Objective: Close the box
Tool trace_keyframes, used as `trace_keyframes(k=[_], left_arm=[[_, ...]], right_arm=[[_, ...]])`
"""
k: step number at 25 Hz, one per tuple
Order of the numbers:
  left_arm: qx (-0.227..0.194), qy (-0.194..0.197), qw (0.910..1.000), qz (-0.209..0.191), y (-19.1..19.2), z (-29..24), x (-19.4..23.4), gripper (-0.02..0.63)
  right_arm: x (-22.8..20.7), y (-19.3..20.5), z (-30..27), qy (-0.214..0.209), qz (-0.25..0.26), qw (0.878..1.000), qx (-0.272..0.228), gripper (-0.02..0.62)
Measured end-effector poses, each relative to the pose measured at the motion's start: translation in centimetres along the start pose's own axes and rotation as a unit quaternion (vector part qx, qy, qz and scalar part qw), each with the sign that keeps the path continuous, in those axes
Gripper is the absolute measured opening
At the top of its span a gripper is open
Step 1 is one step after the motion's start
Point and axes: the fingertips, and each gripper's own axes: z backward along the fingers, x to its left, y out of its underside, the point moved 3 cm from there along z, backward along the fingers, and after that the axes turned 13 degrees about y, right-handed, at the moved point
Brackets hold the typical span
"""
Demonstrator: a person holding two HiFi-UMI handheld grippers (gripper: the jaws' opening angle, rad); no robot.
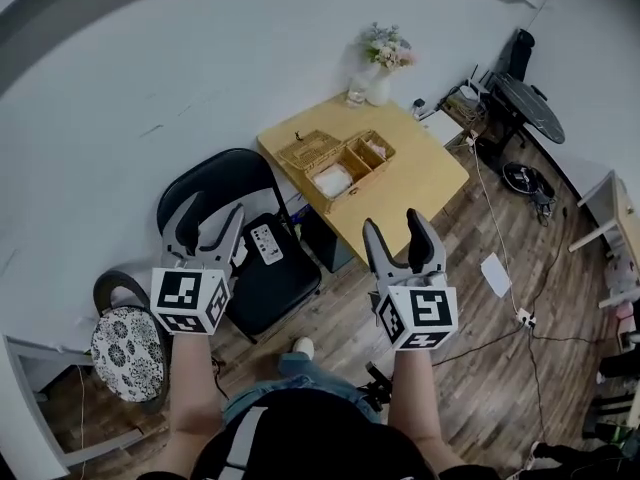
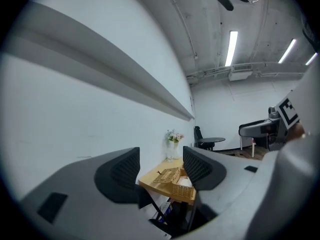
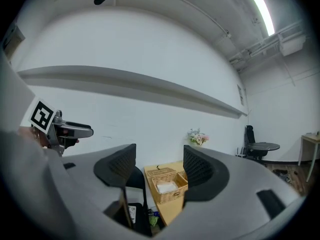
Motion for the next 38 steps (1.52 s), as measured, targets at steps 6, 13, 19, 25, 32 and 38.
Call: trace_keyframes(k=[6,13,19,25,32,38], left_arm=[[0.017,0.011,0.999,0.039,2.3,-7.3,0.4,0.259],[0.066,0.038,0.9936,0.084,7.4,-12.0,1.3,0.259],[0.093,0.054,0.9868,0.121,11.0,-16.2,3.5,0.259],[0.125,0.073,0.9741,0.174,15.3,-20.1,5.4,0.259],[0.134,0.085,0.9525,0.26,19.5,-25.2,8.2,0.258],[0.149,0.089,0.9272,0.332,23.3,-29.0,10.4,0.258]], right_arm=[[-4.1,1.4,-5.2,0.01,0.002,1.0,0.022,0.302],[-4.7,4.8,-9.0,0.007,-0.004,0.998,0.067,0.302],[-4.6,7.6,-12.3,0.008,-0.006,0.995,0.103,0.302],[-4.6,10.1,-15.4,0.017,-0.011,0.99,0.139,0.302],[-4.9,12.4,-19.7,0.031,-0.003,0.984,0.173,0.301],[-4.7,14.0,-22.6,0.023,0.01,0.98,0.196,0.291]])
